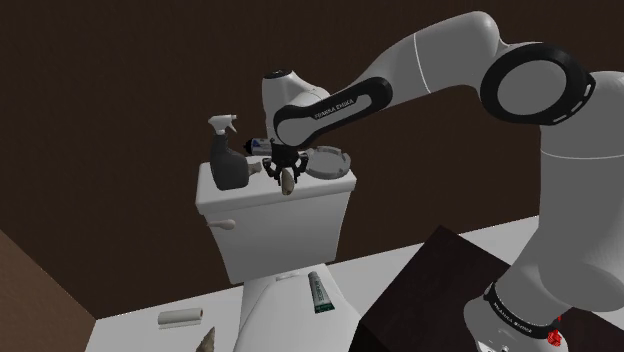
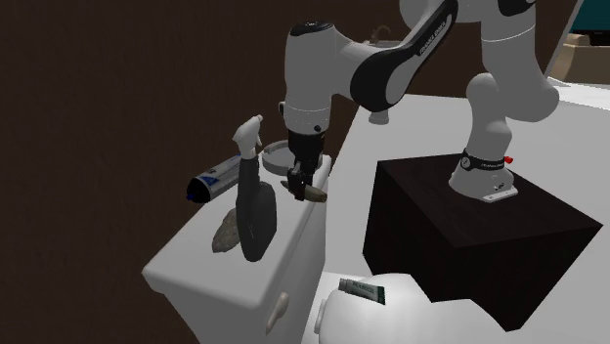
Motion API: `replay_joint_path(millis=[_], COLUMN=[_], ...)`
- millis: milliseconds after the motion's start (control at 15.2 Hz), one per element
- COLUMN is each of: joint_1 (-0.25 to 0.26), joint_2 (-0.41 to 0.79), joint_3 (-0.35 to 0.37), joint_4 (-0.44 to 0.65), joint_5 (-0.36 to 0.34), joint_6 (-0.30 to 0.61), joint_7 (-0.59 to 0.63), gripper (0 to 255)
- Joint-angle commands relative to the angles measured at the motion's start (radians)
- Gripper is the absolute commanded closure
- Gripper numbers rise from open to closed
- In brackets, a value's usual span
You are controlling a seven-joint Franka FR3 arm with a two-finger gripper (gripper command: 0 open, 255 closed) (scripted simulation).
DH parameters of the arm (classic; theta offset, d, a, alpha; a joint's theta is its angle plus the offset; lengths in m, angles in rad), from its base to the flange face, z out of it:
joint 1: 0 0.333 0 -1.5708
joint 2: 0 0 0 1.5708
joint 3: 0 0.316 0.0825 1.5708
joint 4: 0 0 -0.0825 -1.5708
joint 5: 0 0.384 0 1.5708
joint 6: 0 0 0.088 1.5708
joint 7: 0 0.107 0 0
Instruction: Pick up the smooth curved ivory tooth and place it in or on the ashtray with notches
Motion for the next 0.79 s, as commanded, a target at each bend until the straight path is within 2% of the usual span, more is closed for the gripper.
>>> replay_joint_path(millis=[0, 132, 726], joint_1=[0.0, 0.0, -0.003], joint_2=[0.0, 0.0, -0.046], joint_3=[0.0, 0.0, 0.009], joint_4=[0.0, -0.001, 0.055], joint_5=[0.0, 0.0, 0.02], joint_6=[0.0, 0.0, -0.098], joint_7=[0.0, 0.0, -0.02], gripper=[255, 255, 255])
